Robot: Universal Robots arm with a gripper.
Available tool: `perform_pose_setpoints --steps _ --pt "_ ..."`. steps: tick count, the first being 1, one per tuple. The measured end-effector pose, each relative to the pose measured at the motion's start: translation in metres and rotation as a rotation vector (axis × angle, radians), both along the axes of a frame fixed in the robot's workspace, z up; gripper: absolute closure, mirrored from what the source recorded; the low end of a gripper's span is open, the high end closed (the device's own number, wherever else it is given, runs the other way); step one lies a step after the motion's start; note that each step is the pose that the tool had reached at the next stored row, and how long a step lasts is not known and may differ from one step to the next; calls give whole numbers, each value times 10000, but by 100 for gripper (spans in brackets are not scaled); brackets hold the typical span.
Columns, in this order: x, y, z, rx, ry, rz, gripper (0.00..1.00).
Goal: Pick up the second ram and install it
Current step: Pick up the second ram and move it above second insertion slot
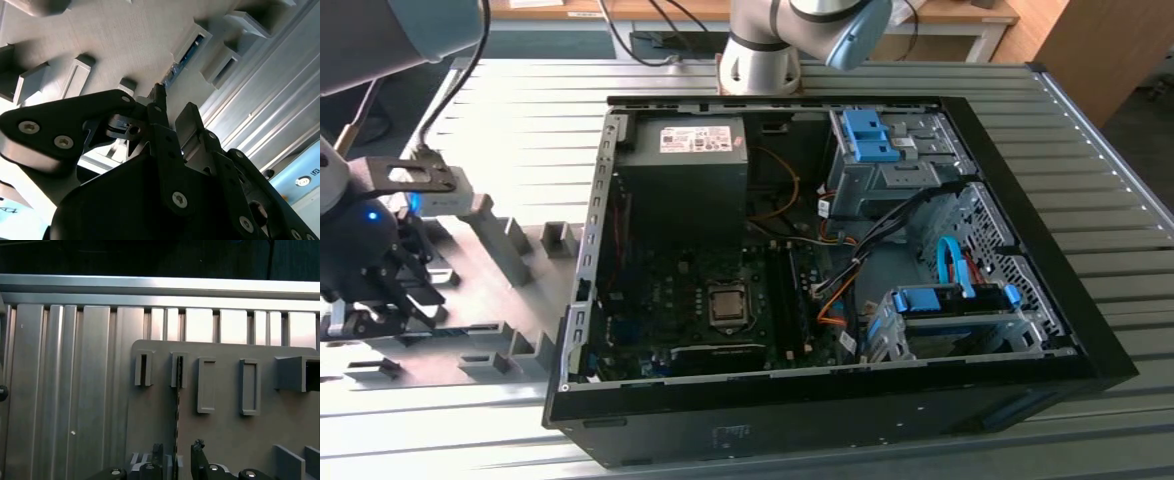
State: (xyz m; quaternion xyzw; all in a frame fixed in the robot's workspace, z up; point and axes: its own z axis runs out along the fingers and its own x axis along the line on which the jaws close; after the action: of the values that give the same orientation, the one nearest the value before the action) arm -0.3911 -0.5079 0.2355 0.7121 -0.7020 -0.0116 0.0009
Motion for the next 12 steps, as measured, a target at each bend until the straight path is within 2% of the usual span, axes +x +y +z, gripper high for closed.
perform_pose_setpoints --steps 6,12 --pt "-1 -1 -103 21 0 38 65" --pt "-12 -2 -172 21 1 213 65"
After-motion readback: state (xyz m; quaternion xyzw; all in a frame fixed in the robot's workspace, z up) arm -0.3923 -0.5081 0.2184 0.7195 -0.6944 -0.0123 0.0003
